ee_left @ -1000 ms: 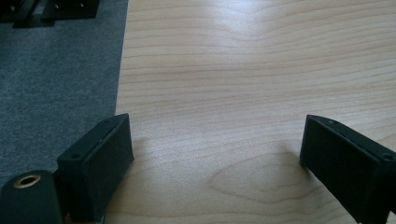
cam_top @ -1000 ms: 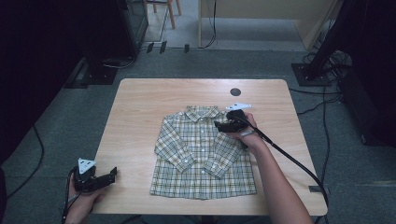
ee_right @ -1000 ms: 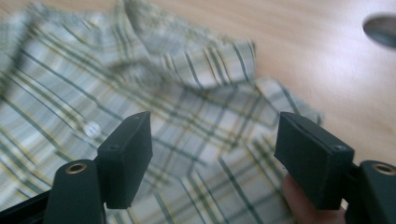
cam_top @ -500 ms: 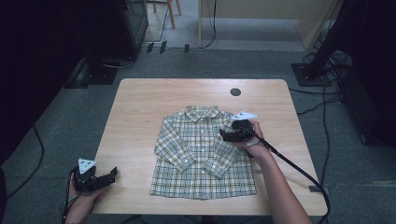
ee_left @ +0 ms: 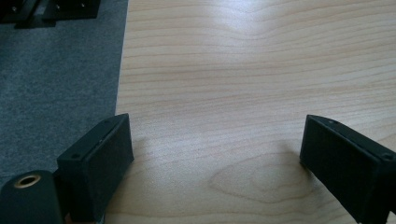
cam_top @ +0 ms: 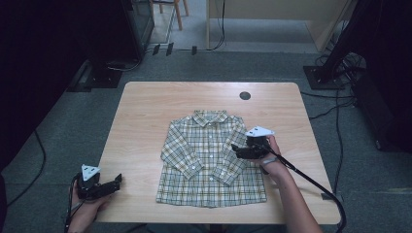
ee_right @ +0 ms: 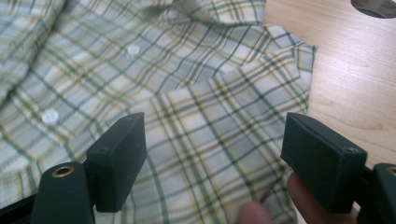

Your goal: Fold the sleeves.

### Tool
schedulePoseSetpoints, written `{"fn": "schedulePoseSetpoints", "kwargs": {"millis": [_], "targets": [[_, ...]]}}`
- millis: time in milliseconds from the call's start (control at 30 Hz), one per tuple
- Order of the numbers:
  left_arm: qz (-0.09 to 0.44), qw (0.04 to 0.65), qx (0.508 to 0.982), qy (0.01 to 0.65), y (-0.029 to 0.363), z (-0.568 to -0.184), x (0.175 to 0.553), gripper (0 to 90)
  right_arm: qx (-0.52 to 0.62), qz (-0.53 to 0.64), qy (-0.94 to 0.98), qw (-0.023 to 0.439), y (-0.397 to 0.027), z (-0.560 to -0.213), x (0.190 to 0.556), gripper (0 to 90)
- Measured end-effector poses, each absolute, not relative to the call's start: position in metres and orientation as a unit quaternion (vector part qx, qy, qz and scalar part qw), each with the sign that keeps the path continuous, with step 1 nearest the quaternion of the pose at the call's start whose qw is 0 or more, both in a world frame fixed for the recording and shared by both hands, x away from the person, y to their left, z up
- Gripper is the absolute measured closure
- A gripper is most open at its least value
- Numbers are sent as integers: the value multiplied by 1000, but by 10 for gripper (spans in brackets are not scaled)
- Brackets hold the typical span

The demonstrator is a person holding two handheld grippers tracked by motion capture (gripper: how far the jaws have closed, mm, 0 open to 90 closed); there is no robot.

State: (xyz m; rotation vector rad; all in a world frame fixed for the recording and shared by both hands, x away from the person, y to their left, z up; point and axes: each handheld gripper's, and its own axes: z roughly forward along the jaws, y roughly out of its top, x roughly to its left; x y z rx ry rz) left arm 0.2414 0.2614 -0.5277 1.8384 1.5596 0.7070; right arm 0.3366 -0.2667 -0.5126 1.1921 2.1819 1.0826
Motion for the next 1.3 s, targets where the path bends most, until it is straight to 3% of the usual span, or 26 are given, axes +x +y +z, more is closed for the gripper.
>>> {"fn": "schedulePoseSetpoints", "kwargs": {"millis": [800, 1300], "targets": [[268, 309, 696, 590, 261, -528, 241, 97, 443, 407, 774, 196, -265, -522, 293, 208], [268, 310, 696, 590, 261, -528, 241, 97, 469, 389, 760, 224, -289, -529, 282, 199]]}}
